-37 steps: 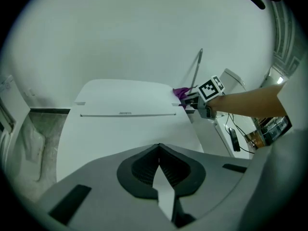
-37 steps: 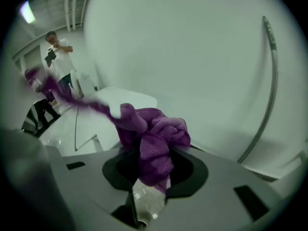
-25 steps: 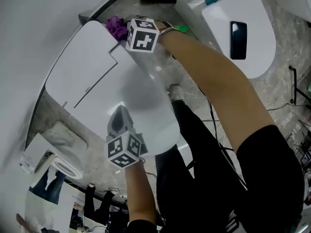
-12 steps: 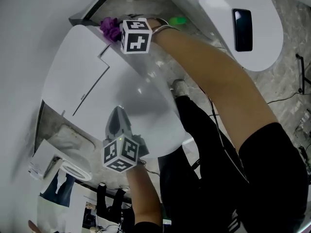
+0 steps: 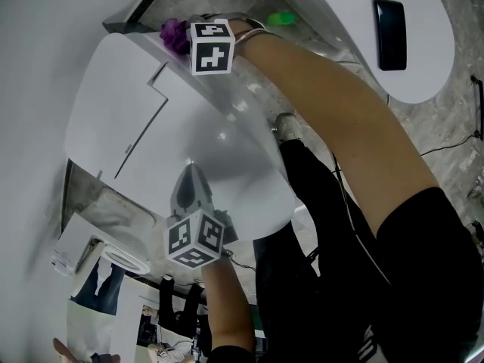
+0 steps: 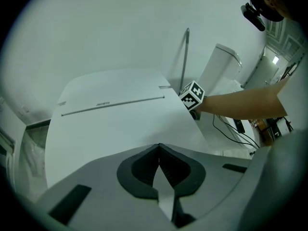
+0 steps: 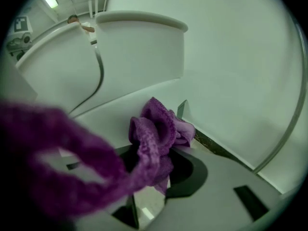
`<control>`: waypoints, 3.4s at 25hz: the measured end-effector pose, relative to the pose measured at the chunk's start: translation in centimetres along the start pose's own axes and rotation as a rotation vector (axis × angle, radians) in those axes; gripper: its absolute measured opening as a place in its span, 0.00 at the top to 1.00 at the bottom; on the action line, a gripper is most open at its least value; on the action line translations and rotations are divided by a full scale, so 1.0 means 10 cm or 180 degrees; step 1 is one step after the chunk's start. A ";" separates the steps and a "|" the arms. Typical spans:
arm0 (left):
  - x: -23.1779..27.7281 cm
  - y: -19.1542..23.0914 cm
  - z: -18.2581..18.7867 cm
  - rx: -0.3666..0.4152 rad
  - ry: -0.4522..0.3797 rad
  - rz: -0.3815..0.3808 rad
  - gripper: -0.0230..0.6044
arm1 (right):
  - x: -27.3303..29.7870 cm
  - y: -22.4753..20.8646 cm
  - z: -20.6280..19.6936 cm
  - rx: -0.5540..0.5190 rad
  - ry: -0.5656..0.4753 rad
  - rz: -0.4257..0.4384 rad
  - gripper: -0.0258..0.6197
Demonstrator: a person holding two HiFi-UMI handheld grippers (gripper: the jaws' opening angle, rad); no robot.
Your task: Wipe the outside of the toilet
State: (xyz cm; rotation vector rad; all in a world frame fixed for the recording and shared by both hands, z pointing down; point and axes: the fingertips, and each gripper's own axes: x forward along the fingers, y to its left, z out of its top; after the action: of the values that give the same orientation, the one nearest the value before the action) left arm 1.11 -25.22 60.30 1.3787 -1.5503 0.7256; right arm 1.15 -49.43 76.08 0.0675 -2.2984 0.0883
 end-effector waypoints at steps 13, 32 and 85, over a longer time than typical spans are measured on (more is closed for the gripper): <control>0.07 -0.23 0.06 0.0087 0.0056 -0.0243 0.95 | -0.17 0.63 -0.38 -0.0263 0.0282 0.0358 0.78; -0.04 -0.44 -0.23 0.0366 0.0184 -0.0534 0.95 | -0.53 1.41 -0.74 -0.0132 0.0408 0.0457 0.78; -0.46 -0.59 -1.74 0.1417 0.0618 -0.1428 0.95 | -1.40 3.53 -1.62 0.0538 0.0477 0.0379 0.78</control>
State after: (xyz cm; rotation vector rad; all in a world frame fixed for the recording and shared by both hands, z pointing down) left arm 10.93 -9.12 62.55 1.8397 -0.9063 0.9184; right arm 19.78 -12.62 74.94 0.0102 -2.1398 0.3381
